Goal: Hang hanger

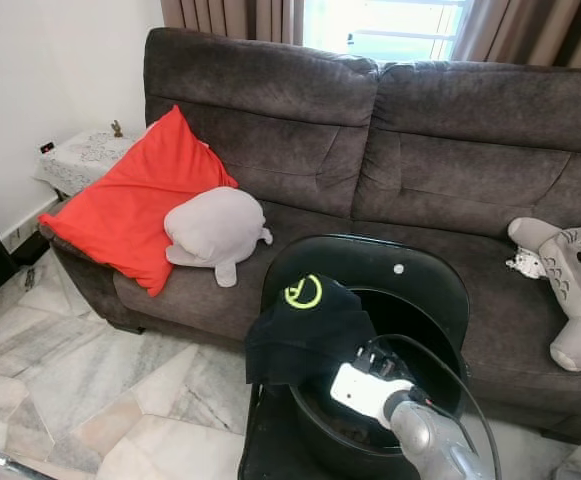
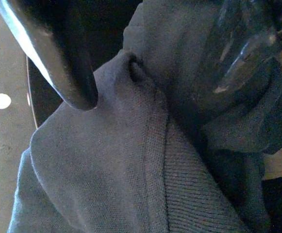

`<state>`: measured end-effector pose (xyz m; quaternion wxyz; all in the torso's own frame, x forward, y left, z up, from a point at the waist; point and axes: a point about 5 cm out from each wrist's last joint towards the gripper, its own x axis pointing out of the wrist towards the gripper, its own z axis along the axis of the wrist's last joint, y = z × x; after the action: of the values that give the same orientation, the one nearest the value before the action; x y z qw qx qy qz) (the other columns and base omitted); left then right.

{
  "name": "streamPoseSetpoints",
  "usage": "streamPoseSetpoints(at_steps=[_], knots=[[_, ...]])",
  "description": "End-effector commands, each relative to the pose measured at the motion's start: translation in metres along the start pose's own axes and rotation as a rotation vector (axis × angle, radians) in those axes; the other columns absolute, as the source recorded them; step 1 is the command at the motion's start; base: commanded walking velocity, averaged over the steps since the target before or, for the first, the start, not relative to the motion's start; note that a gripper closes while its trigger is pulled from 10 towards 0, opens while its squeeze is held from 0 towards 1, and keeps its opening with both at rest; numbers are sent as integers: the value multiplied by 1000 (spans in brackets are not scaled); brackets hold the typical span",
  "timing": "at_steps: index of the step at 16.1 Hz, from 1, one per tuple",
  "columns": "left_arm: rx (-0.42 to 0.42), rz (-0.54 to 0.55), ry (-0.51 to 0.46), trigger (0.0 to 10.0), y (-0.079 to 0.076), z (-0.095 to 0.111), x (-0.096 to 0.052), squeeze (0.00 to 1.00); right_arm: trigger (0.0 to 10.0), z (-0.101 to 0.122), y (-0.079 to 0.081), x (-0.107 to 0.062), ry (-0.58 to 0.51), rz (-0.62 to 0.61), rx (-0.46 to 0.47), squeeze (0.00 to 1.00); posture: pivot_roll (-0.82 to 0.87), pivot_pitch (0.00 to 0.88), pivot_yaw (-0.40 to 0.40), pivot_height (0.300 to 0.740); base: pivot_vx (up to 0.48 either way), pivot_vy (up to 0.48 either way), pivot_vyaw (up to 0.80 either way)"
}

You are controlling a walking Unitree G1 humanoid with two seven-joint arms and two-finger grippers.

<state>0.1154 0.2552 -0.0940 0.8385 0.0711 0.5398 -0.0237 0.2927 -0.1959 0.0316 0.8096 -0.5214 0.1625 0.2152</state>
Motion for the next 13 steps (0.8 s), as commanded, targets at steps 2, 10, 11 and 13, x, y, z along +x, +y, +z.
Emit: streamPoseSetpoints(at_steps=[2, 10, 11, 13], knots=[[3, 5, 5, 10000, 3, 0, -1, 0, 4824, 8, -10, 6, -44, -47, -3, 0, 52, 0, 22, 740, 0, 0, 0], [-4, 8, 2, 10000, 3, 0, 0, 0, 0, 17, -16, 8, -102, -106, -9, 0, 55, 0, 21, 740, 0, 0, 0], [-3, 7, 3, 10000, 2, 0, 0, 0, 0, 17, -16, 8, -106, -109, -7, 0, 55, 0, 21, 740, 0, 0, 0], [-2, 6, 3, 10000, 2, 0, 0, 0, 0, 17, -16, 7, -112, -113, -4, 0, 52, 0, 21, 740, 0, 0, 0]])
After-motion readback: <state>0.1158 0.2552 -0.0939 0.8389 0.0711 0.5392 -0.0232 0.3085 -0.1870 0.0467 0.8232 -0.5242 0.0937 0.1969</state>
